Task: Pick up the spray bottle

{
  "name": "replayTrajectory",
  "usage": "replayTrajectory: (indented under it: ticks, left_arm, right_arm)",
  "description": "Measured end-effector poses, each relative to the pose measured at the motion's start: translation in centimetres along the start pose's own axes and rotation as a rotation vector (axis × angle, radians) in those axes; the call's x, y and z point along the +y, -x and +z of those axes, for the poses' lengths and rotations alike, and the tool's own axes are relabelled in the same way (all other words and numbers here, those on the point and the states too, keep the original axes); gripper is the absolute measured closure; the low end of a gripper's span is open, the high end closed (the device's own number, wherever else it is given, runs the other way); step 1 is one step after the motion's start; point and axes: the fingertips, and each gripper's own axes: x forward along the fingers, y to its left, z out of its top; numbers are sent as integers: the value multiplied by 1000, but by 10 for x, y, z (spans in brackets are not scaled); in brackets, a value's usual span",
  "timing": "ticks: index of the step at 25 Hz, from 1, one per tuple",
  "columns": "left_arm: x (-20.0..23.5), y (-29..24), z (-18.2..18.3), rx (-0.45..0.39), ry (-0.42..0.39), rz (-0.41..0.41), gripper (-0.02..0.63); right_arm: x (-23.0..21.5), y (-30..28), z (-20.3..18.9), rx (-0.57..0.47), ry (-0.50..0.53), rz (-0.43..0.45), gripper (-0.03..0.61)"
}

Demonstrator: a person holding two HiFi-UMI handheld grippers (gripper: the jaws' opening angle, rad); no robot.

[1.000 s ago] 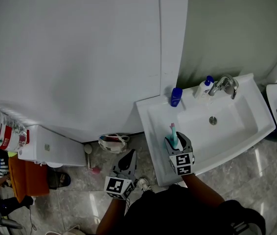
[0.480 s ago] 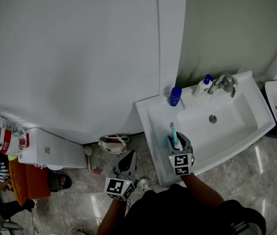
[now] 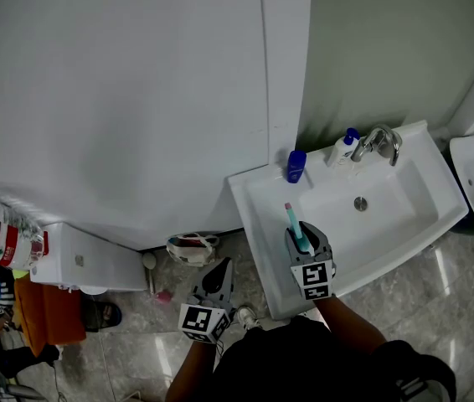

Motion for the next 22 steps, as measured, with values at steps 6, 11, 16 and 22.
replayTrajectory:
  ticks: [6, 11, 16, 22]
  left_arm:
    - [-3, -4, -1, 3, -2, -1, 620]
    - [-8, -8, 4, -14, 3, 0, 620]
    - [-13, -11, 10, -29, -2, -4, 620]
    - [-14, -10, 17, -48, -12, -2, 620]
  right_arm:
    - [-4, 15, 46, -95, 14, 20, 445]
    - [-8, 31, 92, -191, 23, 31, 445]
    - [-14, 48, 132, -285, 20, 37, 445]
    - [-13, 71, 176, -372, 2, 62, 446]
